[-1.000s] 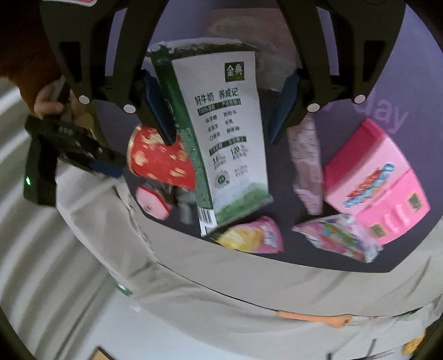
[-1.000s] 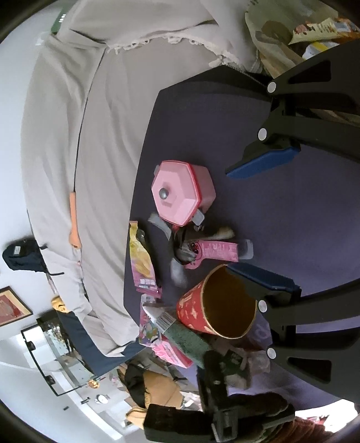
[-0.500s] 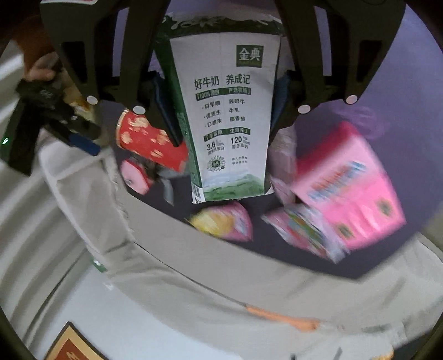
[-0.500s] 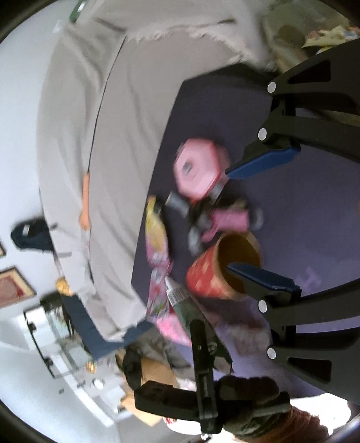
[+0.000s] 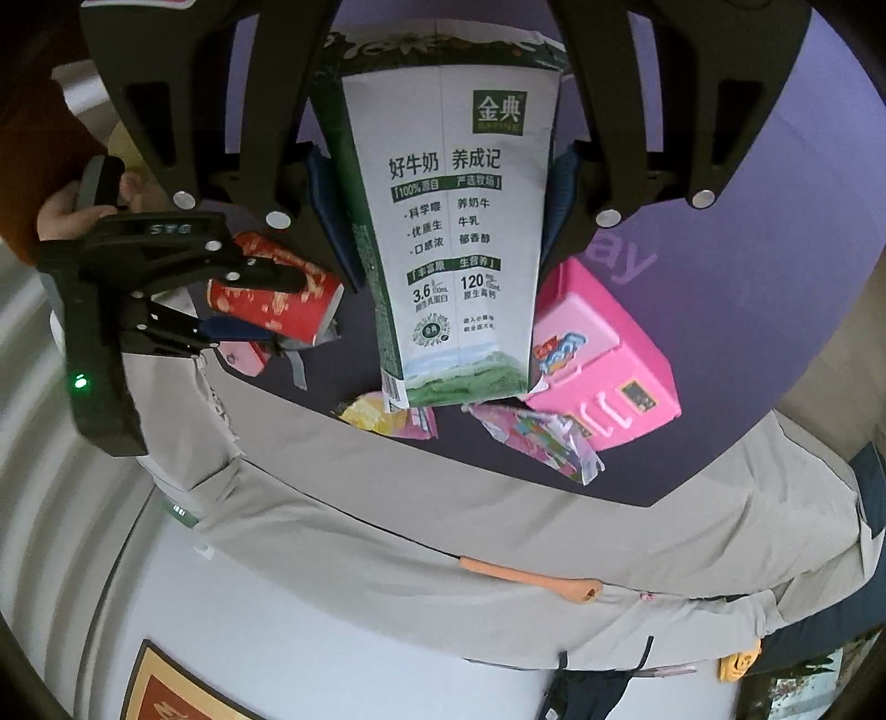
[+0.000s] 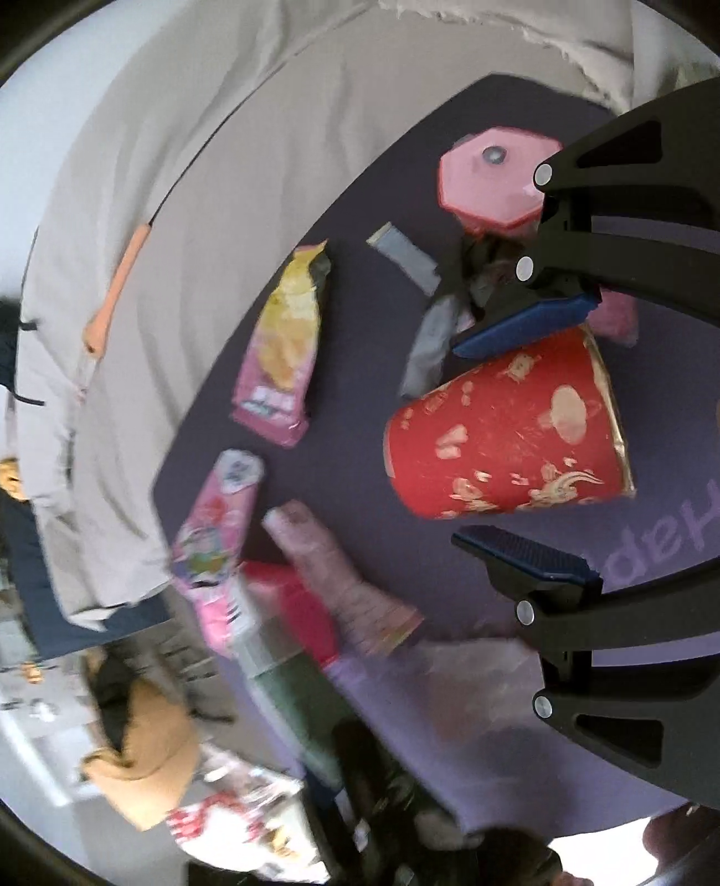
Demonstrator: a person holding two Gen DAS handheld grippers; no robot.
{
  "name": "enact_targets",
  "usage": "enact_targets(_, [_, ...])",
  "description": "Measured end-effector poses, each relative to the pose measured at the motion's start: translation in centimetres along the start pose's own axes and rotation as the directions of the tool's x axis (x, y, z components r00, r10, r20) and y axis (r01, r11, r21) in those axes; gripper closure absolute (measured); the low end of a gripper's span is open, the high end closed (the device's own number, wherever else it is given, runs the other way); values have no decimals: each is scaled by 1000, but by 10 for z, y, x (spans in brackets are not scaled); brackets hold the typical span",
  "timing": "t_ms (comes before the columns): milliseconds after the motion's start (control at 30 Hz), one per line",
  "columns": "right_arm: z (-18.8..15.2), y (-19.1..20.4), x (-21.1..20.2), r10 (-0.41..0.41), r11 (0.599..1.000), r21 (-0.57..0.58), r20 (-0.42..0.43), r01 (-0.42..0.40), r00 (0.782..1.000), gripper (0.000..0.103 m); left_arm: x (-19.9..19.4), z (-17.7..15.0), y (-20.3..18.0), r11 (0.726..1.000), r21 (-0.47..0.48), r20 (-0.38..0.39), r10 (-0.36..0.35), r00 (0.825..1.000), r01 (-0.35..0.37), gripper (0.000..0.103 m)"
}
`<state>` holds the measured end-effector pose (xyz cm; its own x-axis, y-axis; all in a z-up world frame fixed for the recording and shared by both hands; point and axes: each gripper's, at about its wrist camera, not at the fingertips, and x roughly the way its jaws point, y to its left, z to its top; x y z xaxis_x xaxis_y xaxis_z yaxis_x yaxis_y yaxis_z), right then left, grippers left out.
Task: Collect trash
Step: 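Grasp the milk carton with the left tool while the right grasps the red can, then carry the carton and red can over the trash bag and open the right tool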
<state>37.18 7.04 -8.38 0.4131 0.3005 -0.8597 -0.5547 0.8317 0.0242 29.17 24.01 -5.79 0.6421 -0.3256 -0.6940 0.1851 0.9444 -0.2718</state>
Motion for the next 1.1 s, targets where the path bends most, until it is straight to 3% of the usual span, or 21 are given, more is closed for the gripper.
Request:
enact_targets(133, [-18, -5, -1, -12, 1000, 14, -30, 12, 999, 47, 0, -5, -4, 1000, 4, -18, -15, 1000, 15, 47])
enact_targets(367, [-46, -31, -47, -2, 989, 150, 81, -10, 997, 50, 12, -21, -19, 999, 19, -86, -31, 996, 32, 47])
enact_targets(800, [-90, -56, -83, -41, 970, 244, 164, -1, 986, 50, 40, -21, -39, 987, 87, -153, 149, 977, -136, 47])
enact_targets(967, [-99, -56, -93, -39, 968, 252, 202, -14, 979, 50, 30, -14, -47, 983, 95, -117, 165, 979, -155, 52])
enact_targets(1100, [-104, -60, -111, -47, 964, 266, 260, -24, 964, 50, 11, -3, -60, 987, 95, -55, 139, 989, -134, 52])
